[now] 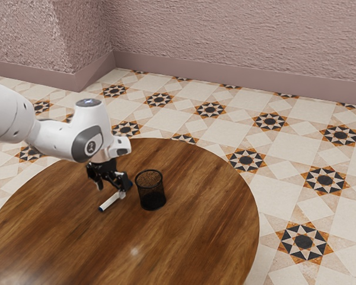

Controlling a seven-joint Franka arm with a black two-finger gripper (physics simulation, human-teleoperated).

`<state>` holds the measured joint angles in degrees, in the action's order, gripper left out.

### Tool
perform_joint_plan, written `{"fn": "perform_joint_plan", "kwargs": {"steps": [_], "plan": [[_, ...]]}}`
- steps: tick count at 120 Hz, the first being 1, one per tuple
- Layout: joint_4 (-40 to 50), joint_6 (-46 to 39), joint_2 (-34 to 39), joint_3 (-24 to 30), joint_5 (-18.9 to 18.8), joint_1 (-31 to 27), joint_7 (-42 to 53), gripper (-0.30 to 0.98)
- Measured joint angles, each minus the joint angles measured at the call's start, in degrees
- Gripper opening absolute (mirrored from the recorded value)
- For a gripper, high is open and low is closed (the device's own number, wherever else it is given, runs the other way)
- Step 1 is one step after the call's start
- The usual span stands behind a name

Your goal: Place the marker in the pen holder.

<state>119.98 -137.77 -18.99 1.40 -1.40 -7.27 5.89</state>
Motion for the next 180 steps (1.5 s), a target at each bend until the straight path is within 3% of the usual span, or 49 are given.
{"fn": "perform_joint_plan", "kwargs": {"steps": [23,53,92,111,139,180], "plan": [[-1.8,-0.2,-1.8,0.0,1.0,0.0,4.3,0.68],[-4.2,4.1,-2.1,-0.1,2.4,-0.1,8.2,0.42],[-13.5,11.7,-8.3,0.0,2.7,-1.2,11.6,0.33],[-13.8,13.5,-8.7,0.0,3.5,-1.1,12.7,0.31],[-13.6,14.6,-8.5,0.0,3.9,-1.0,13.6,0.09],[-13.2,14.6,-8.0,0.0,4.2,-1.0,13.8,-0.07]]}}
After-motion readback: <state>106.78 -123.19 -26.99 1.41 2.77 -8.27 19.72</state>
